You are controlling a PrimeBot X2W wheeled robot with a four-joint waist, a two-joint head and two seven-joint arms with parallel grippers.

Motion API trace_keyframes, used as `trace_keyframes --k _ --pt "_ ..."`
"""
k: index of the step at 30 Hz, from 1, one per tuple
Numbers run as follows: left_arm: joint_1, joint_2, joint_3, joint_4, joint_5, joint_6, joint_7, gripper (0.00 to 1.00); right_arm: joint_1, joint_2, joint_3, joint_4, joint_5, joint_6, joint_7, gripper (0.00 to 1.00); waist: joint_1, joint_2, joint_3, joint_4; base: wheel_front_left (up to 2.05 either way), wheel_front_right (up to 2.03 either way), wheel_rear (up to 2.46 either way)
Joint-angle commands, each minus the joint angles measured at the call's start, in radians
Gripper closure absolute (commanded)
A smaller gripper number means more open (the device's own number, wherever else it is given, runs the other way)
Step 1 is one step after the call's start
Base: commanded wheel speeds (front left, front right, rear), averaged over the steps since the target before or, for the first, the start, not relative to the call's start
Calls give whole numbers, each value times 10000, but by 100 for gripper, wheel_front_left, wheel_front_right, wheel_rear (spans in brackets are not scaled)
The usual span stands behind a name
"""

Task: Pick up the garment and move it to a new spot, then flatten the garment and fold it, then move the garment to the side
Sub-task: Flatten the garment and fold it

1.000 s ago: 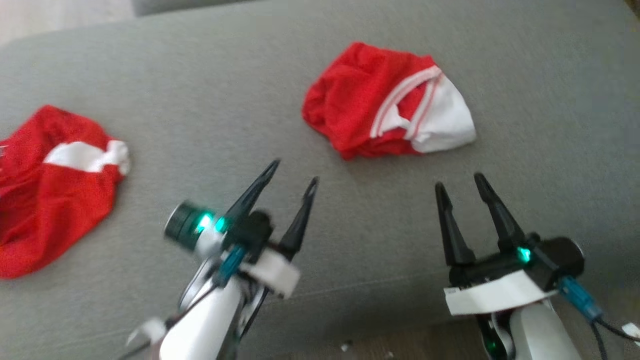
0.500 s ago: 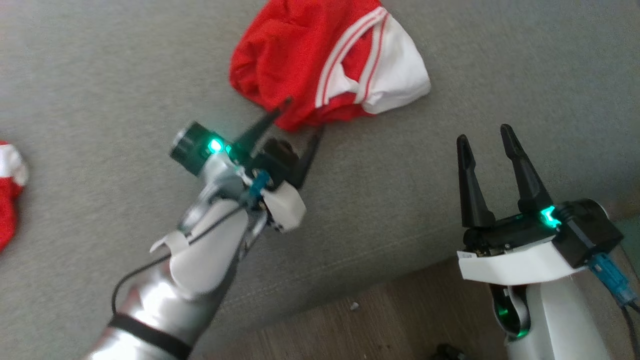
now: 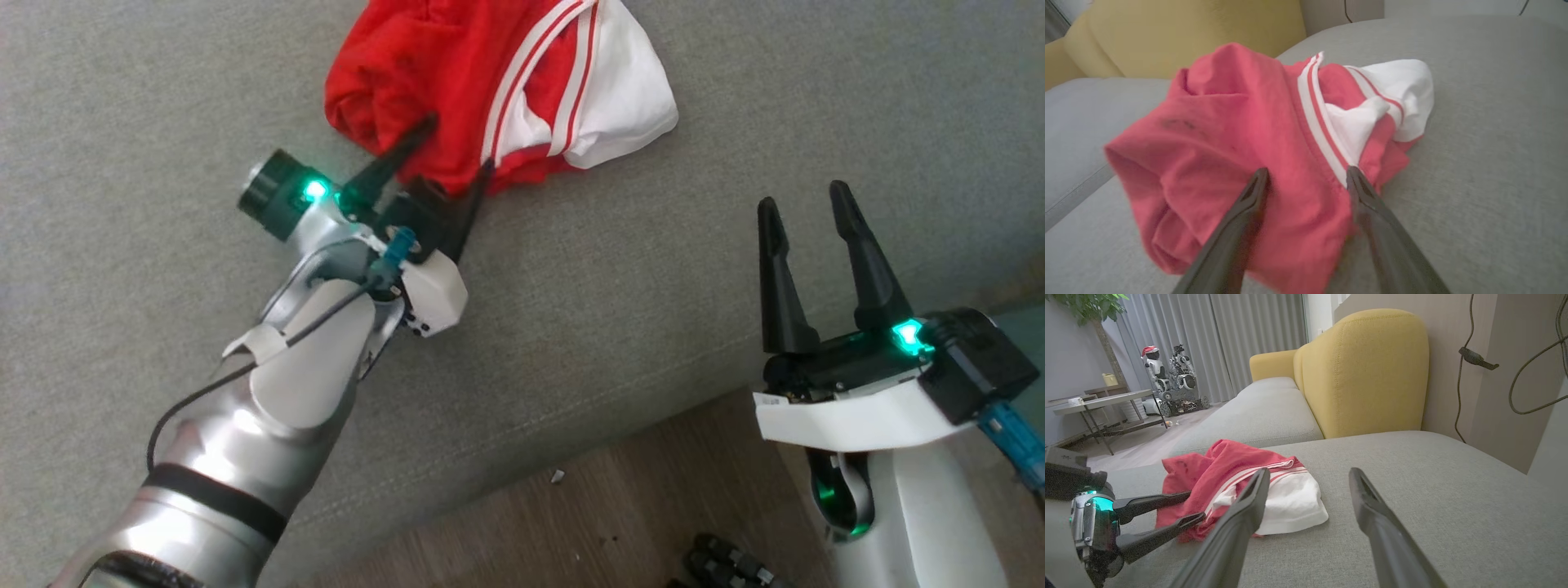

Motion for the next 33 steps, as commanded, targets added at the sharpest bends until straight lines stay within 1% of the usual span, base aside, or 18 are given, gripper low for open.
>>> trace_keyframes --k 1,9,10,11,14,16,19,22,24,26,28,29,30,33 --pt "-411 229 56 -249 8 -53 -51 0 -153 -3 119 -363 112 63 -51 0 -1 0 13 1 0 0 0" --pt "-537 444 -313 88 82 35 -51 0 -151 -3 148 -370 223 63 -51 0 -1 0 63 -76 0 0 0" --pt "-570 459 -340 134 69 50 -51 55 -162 -3 164 -358 240 63 -51 0 -1 0 63 -98 0 0 0" --pt "-605 467 -355 149 40 67 -51 100 -173 -3 177 -349 258 63 -51 0 -1 0 56 -123 0 0 0" --pt "-659 371 -300 32 -245 5 -51 100 -178 -3 174 -339 294 63 -51 0 -1 0 -27 -172 0 0 0" --pt "-603 188 -127 -218 -736 -281 -51 100 -153 -3 148 -319 310 63 -51 0 -1 0 -138 -185 0 0 0" --pt "-523 -150 327 -540 -1866 -778 -51 100 -82 -3 159 -261 362 63 -51 0 -1 0 -405 -213 0 0 0" --pt "-627 -445 601 -628 -3600 -1121 119 100 2 -3 254 -207 481 63 -51 0 -1 0 -754 -269 0 0 0" --pt "-918 -520 491 -990 -4995 -1183 676 100 48 -3 360 -177 579 63 -51 0 -1 0 -1001 -342 0 0 0" --pt "-1298 -535 3 -1905 -7000 -1192 1435 100 60 -3 507 -127 683 63 -51 0 -1 0 -1199 -465 0 0 0" --pt "-1808 -538 -80 -2611 -8790 -1195 2032 100 66 -3 620 -107 808 63 -51 0 -1 0 -1352 -596 0 0 0" --pt "-2113 -539 -74 -2899 -9588 -1104 2210 100 62 -3 646 -120 876 63 -51 0 -1 0 -1404 -654 0 0 0" --pt "-2456 -540 -80 -3164 -10350 -856 2319 100 47 -3 658 -131 953 63 -51 0 -1 0 -1458 -709 0 0 0" --pt "-3690 -541 -252 -3830 -12351 91 2206 100 21 -3 690 -157 1133 63 -51 0 -1 0 -1629 -819 0 0 0"
